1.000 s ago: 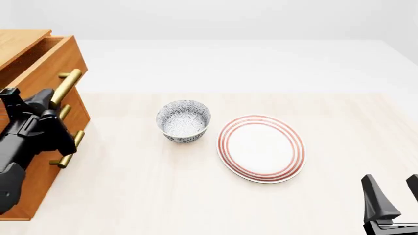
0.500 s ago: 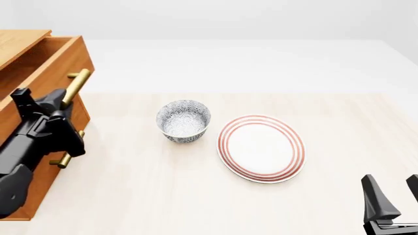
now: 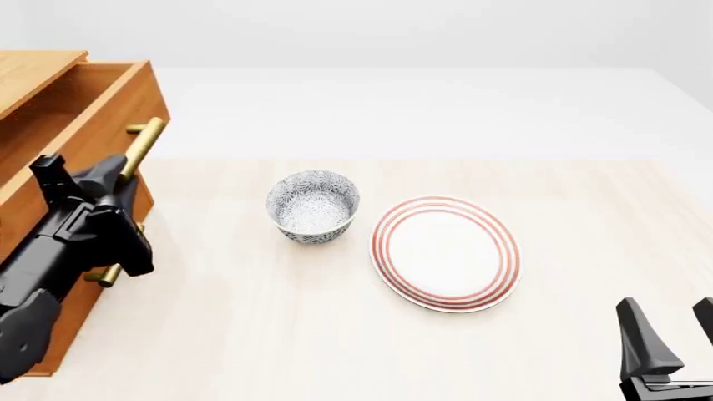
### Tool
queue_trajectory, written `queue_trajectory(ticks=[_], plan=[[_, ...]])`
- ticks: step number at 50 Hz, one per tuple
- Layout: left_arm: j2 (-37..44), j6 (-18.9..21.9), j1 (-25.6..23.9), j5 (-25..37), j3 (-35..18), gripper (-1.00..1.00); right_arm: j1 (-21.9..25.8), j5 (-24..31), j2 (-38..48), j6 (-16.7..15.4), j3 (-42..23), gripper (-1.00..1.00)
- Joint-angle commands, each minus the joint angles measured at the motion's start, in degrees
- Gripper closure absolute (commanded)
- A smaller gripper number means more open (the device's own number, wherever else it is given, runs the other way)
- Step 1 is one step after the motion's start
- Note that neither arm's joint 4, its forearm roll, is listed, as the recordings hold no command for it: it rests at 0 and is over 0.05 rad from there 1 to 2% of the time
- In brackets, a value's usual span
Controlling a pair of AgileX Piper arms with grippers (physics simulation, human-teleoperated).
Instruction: Open the top drawer of the cabinet.
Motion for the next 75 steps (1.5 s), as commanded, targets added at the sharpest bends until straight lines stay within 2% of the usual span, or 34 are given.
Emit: queue_trajectory(ticks=[1, 23, 24, 33, 44, 50, 52, 56, 60, 64, 67, 69, 74, 75], plan=[[-6.59, -0.50, -1.81, 1.93, 2.46, 1.00, -0.02, -0.08, 0.00, 0.01, 0.08, -1.00], [-12.76, -0.31, -3.22, 4.47, 4.38, 1.00, -0.01, -0.08, 0.00, 0.02, 0.08, -1.00], [-13.20, -0.62, -3.64, 5.39, 3.90, -1.00, -0.01, -0.08, 0.00, 0.02, 0.08, -1.00], [-16.51, -0.40, -5.38, 7.73, 4.61, -1.00, -0.02, -0.08, -0.01, 0.01, 0.08, -1.00], [-18.51, -2.43, -9.17, 11.20, 3.72, -1.00, -0.01, -0.08, -0.01, 0.00, 0.08, -1.00], [-23.83, -7.73, -9.67, 19.73, -0.77, -1.00, -0.01, -0.08, 0.00, 0.01, 0.08, -1.00], [-26.32, -11.41, -9.37, 24.60, -3.26, -1.00, -0.01, -0.08, -0.01, 0.01, 0.08, -1.00], [-29.49, -15.09, -8.13, 28.99, -4.06, -1.00, -0.01, -0.08, 0.00, 0.01, 0.08, -1.00], [-31.14, -17.23, -7.01, 30.67, -4.10, -1.00, -0.01, -0.08, 0.00, 0.01, 0.08, -1.00], [-32.77, -22.04, -5.91, 33.62, -6.15, -1.00, -0.01, -0.08, -0.01, 0.00, 0.08, -1.00], [-33.76, -23.68, -5.20, 33.96, -6.02, -1.00, -0.01, -0.08, 0.01, 0.00, 0.08, -1.00], [-33.99, -26.83, -4.66, 35.08, -7.28, -1.00, 0.00, -0.08, -0.01, 0.01, 0.08, -1.00], [-33.59, -30.38, -4.04, 35.35, -7.90, -1.00, -0.02, -0.08, -0.01, 0.02, 0.08, -1.00], [-33.70, -32.76, -3.57, 36.41, -8.97, -1.00, -0.01, -0.08, 0.00, 0.02, 0.08, -1.00]])
